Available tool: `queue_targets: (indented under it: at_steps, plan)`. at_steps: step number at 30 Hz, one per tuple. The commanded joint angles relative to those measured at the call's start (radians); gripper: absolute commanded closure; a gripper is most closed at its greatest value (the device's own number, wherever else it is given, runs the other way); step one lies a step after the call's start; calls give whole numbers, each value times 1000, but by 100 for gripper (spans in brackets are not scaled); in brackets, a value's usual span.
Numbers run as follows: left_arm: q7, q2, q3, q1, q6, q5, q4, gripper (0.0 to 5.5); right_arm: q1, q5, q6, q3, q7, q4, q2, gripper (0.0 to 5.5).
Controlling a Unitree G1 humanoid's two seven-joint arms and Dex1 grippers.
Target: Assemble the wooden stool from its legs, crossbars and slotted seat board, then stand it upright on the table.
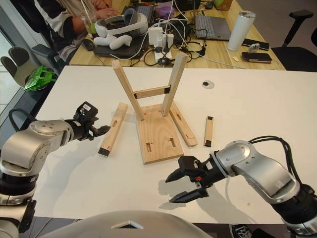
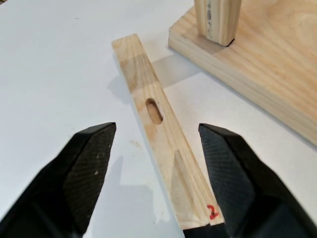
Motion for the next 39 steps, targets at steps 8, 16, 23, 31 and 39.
queue_targets:
  at_steps: [8,16,23,31,39]
  plan:
    - [31,-36,-14,-60,55,4,59,241,-284,-303,-70,123,-204,459,330,255]
    - [23,24,-93,-25,54,17,30,241,-264,-230,-22,1,-298,366,431,255]
    - [21,105,-184,21,47,48,15,241,-292,-29,76,-321,-609,236,655,255]
    - [25,81,-178,3,27,61,66,313,-311,9,83,-457,-929,189,813,251]
    - [7,-3,-92,-14,69,12,118,331,-284,6,71,-423,-1024,157,872,251]
